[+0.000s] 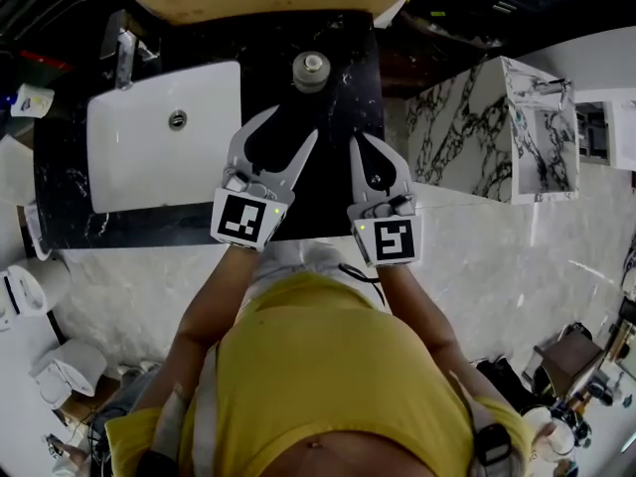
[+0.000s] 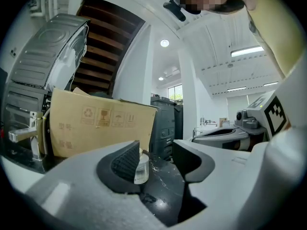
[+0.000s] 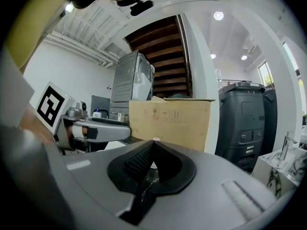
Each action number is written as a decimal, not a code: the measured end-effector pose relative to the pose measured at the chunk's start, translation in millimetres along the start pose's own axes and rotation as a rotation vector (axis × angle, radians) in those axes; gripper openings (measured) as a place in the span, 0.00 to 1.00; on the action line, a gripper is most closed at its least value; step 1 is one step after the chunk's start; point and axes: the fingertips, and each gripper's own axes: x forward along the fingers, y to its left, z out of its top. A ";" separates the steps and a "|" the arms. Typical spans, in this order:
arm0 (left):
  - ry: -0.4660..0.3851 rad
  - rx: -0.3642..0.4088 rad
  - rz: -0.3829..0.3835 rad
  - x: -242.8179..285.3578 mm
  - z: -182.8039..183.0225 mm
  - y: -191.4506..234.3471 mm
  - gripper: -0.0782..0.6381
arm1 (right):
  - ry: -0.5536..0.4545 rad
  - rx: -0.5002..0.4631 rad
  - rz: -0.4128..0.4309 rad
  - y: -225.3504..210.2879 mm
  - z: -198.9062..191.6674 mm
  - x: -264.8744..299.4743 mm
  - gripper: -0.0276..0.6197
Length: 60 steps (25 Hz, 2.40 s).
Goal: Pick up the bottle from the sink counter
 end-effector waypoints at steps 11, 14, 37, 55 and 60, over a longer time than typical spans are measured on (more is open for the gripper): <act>0.077 -0.025 -0.035 47.1 -42.5 29.2 0.49 | 0.050 0.018 -0.047 -15.0 -25.5 17.1 0.05; 0.094 -0.029 -0.032 60.5 -51.4 37.1 0.51 | 0.061 0.013 -0.053 -19.6 -29.4 22.5 0.05; 0.260 0.011 -0.029 127.3 -94.4 52.4 0.60 | 0.113 0.025 -0.101 -37.9 -45.1 26.2 0.04; 0.255 0.000 -0.037 126.2 -86.8 46.7 0.58 | 0.105 0.038 -0.096 -33.1 -38.1 22.2 0.05; 0.218 0.030 -0.030 109.2 -57.6 39.3 0.58 | 0.087 0.037 -0.089 -30.9 -28.1 17.6 0.05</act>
